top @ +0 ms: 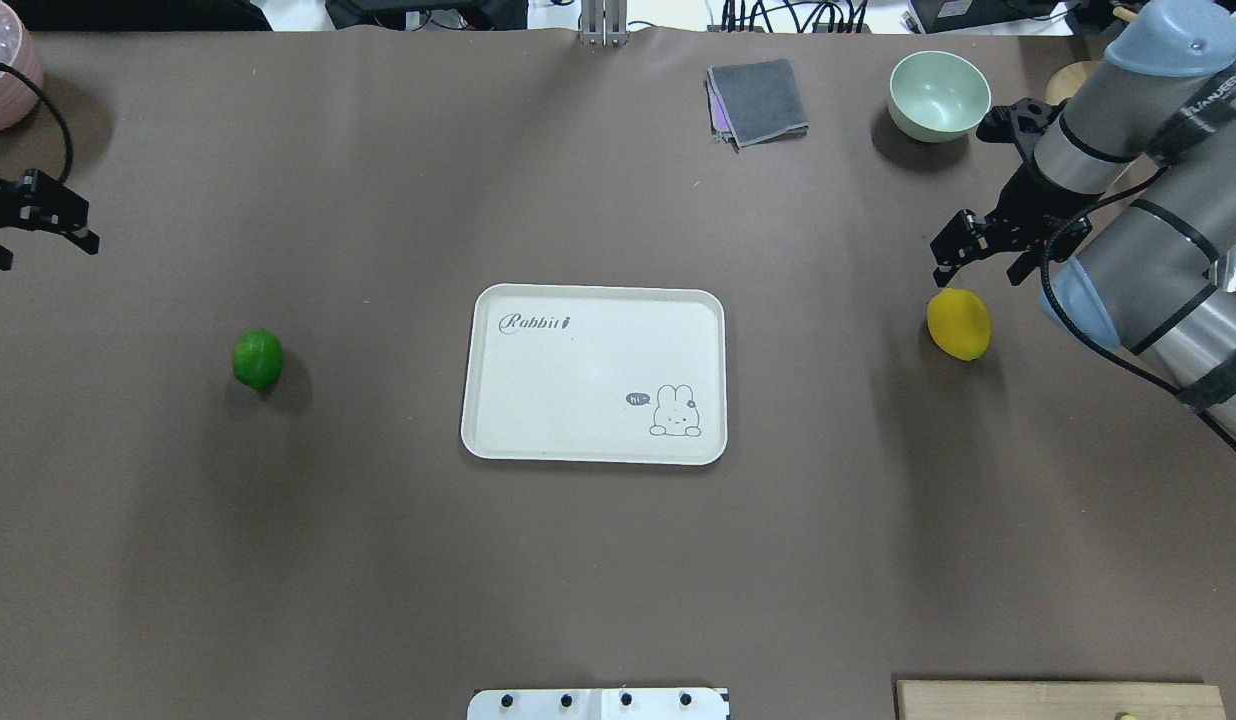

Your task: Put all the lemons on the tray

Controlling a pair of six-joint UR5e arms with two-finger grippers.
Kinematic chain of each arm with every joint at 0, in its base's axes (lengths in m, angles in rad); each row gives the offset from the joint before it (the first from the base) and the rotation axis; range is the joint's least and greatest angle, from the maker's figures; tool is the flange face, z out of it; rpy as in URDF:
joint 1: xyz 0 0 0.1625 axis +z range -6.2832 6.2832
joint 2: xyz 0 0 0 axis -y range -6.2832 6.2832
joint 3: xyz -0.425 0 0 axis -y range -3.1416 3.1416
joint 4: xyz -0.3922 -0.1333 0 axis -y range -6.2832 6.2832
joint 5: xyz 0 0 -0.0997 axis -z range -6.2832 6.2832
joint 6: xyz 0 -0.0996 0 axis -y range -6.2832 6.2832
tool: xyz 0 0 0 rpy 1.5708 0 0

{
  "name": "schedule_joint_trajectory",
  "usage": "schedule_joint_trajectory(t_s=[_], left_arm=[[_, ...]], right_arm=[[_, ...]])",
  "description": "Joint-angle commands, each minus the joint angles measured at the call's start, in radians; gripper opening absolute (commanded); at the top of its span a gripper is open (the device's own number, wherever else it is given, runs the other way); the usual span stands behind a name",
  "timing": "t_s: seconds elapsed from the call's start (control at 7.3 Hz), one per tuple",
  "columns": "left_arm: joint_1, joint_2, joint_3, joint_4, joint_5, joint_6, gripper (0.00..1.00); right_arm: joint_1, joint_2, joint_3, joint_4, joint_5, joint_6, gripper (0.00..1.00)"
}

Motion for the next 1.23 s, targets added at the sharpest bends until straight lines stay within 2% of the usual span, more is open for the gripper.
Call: schedule_joint_trajectory(t_s=[0.0,0.14,0.41,0.55,0.68,0.82,0.96,1.1], left_arm=[[0.132,-0.068,0.018,-0.009,0.002,-0.086,0.98],[0.183,-0.102,0.018,-0.006,0.009,-0.1,0.98],[0.231,-0.106,0.033,-0.01,0.014,-0.108,0.98],[0.245,-0.11,0.062,-0.042,0.014,-0.109,0.98],[0.254,-0.111,0.096,-0.071,0.013,-0.111,0.98],[0.266,-0.111,0.113,-0.079,0.013,-0.111,0.98],[0.278,-0.116,0.127,-0.082,0.013,-0.111,0.98],[0.28,-0.123,0.144,-0.087,0.011,-0.111,0.98]], right_arm=[[-0.023,-0.007,-0.014,0.006,-0.019,-0.007,0.99],[-0.035,-0.012,-0.017,0.006,-0.019,-0.007,0.99],[-0.051,-0.015,-0.034,0.006,-0.026,-0.007,0.98],[-0.054,-0.015,-0.037,0.006,-0.026,-0.008,0.95],[-0.054,-0.012,-0.045,0.006,-0.025,-0.016,0.72],[-0.052,-0.006,-0.043,0.006,-0.019,-0.013,0.22],[-0.052,-0.004,-0.043,0.006,-0.017,-0.012,0.06],[-0.051,0.0,-0.04,0.006,-0.016,-0.01,0.04]])
